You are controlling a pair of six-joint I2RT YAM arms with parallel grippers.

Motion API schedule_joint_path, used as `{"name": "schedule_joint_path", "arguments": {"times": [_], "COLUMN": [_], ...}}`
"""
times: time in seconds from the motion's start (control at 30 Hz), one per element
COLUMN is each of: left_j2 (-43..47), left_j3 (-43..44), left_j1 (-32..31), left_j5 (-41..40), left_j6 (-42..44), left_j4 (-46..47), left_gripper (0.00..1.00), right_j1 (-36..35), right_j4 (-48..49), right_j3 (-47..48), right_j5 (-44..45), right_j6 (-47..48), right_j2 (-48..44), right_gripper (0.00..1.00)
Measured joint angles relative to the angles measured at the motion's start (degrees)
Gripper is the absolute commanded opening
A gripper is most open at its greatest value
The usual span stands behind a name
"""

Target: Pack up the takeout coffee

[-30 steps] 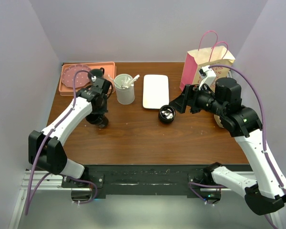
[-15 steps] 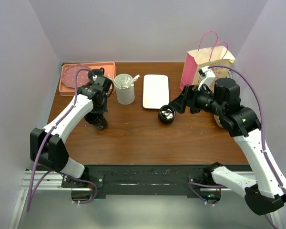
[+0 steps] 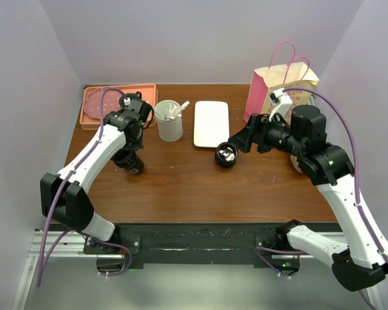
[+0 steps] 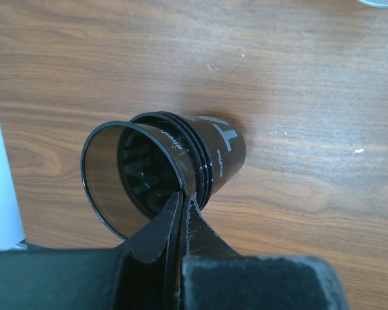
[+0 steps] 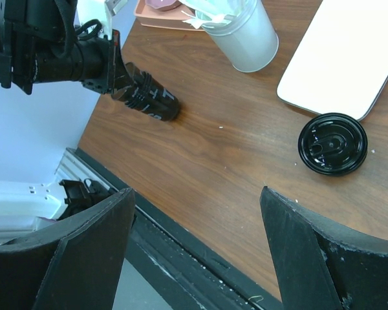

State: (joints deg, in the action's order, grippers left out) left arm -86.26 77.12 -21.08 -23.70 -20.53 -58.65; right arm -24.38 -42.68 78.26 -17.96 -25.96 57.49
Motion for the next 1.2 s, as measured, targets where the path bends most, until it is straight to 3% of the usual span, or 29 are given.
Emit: {"name": "schedule_joint_path", "arguments": {"times": [1.2], "left_j2": [-1.75], "left_j3": [16.39], "left_j1": [-5.55], "left_j5": [-2.73], "left_j6": [-0.90], "left_j4": [-10.47], "left_gripper": [0.00], "right_j1": [0.00], "right_j4": [0.28], "right_j3": [0.00], "right_j5": [-1.07], "right_j6": [0.02], "right_j2": [0.81], "right_gripper": [0.82]}}
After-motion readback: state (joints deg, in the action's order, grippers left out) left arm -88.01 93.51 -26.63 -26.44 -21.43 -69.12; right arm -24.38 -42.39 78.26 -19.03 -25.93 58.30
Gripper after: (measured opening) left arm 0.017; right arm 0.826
